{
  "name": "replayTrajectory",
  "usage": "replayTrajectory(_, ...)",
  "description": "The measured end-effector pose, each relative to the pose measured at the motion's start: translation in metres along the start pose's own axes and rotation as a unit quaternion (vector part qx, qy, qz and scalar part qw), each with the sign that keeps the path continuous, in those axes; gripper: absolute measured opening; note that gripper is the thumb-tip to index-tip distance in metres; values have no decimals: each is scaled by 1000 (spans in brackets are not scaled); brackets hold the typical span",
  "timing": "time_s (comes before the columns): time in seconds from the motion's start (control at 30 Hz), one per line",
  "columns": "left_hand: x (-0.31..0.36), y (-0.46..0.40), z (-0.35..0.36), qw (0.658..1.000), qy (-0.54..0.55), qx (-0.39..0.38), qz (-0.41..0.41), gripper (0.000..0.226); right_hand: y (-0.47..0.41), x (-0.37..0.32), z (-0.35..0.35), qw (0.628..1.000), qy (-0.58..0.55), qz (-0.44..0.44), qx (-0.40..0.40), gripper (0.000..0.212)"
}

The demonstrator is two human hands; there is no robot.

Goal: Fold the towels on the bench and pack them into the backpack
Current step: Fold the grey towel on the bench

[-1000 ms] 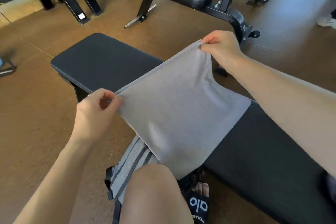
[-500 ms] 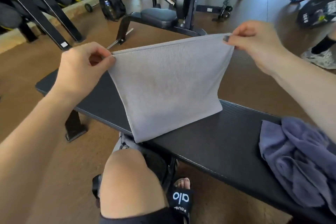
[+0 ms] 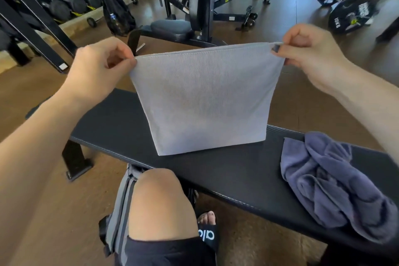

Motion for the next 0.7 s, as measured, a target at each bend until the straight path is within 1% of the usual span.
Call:
replayTrajectory(0.1,7,-5,1,1000,0,-9,10,15,7,-8,-1,997,55,-19,-47,23)
replayTrajectory(0.2,9,-8,3,1000,-5,-23,11,16,13,-12,-6,992,97,-22,-77,22)
replayTrajectory(0.27,9,-9,4,1000,-7,-27,12,20,15,-12,-14,992,107,-16,-70,20)
replayTrajectory(0.37,13,-12,4,999,-17,-30,23,19,16,-10,-22,991,117,-13,-56,17)
replayTrajectory(0.53,18,-12,8,997,-48,-39,52,5,15,-9,-29,988,149,-12,-25,18)
replayTrajectory(0.7,17,-13,10,996,-46,-34,72,13,16,-9,-30,981,191,-12,-16,15)
Point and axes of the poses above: each hand's wrist, its own y-axis away from the middle knuckle, its own z-axis out of the palm, x = y × z, the point moved 6 cm from there along -y, towards the middle knuckle, and after that the axes turned 2 degrees about -x, right-handed, at the moved point
